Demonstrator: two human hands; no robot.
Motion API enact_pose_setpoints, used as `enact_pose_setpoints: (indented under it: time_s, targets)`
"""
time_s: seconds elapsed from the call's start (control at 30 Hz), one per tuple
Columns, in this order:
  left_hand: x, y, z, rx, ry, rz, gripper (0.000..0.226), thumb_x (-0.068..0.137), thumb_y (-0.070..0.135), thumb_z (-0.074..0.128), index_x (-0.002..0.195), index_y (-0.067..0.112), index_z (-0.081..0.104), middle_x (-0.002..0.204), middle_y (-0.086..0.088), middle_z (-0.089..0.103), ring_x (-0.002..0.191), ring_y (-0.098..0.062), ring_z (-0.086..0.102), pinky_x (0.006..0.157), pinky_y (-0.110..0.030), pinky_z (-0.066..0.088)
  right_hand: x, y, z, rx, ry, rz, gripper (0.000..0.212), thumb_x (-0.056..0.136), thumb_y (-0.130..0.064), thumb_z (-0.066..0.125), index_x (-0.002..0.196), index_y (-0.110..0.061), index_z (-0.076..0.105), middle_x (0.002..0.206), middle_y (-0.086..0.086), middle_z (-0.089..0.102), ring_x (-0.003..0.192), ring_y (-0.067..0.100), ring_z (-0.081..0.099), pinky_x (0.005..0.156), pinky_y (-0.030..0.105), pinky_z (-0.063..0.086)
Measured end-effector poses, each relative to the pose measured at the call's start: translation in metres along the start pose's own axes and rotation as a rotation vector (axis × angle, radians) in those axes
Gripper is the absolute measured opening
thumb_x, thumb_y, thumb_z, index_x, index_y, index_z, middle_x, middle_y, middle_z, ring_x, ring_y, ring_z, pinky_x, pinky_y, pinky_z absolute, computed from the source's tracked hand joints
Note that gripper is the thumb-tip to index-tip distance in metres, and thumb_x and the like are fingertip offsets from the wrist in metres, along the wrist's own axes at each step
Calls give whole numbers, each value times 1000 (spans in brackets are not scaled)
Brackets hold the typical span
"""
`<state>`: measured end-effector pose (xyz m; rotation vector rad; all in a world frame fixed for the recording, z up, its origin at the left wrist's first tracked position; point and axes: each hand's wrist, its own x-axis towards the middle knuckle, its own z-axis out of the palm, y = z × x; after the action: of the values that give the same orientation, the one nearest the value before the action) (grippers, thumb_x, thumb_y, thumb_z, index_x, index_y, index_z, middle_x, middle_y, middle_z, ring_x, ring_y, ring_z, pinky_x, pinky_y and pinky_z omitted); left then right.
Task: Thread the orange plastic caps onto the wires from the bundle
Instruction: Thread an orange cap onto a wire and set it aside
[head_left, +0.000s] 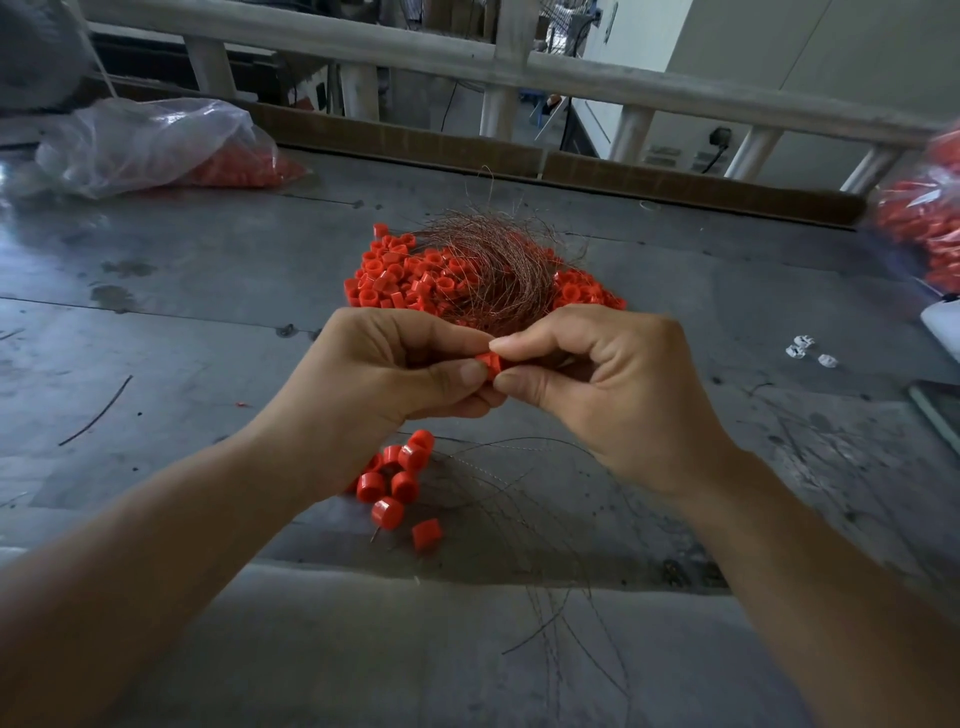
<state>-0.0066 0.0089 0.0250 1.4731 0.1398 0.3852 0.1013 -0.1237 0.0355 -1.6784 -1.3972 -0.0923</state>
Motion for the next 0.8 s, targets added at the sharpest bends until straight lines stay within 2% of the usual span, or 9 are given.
enact_pose_setpoints:
  time_s: [0.27, 0.4, 0.53, 0.7, 0.8]
  targets:
    - [-2, -2, -2, 129, 6, 22, 20, 59, 13, 64, 73, 20, 75, 70, -7, 72, 64, -14, 70, 59, -15, 53, -2, 2, 7, -143, 7, -94, 17, 66, -8, 74, 81, 0, 72, 76, 6, 70, 72, 6, 62, 69, 13, 51]
    - [-2, 0, -5, 11, -17, -35, 23, 55, 18, 66, 75, 20, 76, 70, -8, 72, 65, -16, 70, 58, -17, 53, -1, 2, 7, -31, 42, -81, 21, 66, -10, 73, 84, 1, 71, 80, 0, 66, 79, 9, 63, 69, 13, 52]
    - [-2, -1, -5, -7, -48, -46, 22, 52, 22, 67, 73, 22, 76, 70, -7, 72, 65, -15, 70, 58, -17, 53, 1, 3, 6, 75, 9, -32, 23, 67, -13, 72, 86, -1, 70, 79, -4, 64, 77, 7, 65, 68, 13, 51]
    - [-1, 1, -8, -47, -104, -78, 22, 58, 15, 64, 77, 18, 76, 69, -8, 72, 64, -15, 70, 56, -16, 53, 0, 1, 6, 151, -15, 8, 22, 66, -19, 73, 87, -19, 65, 76, -11, 63, 72, 7, 65, 65, 17, 53]
    - [-2, 2, -10, -67, -153, -96, 22, 60, 16, 72, 81, 20, 75, 72, -9, 72, 67, -17, 70, 58, -19, 54, 1, 1, 5, 159, -96, 33, 35, 68, -25, 70, 101, -27, 61, 78, -12, 61, 76, 4, 62, 72, 17, 51]
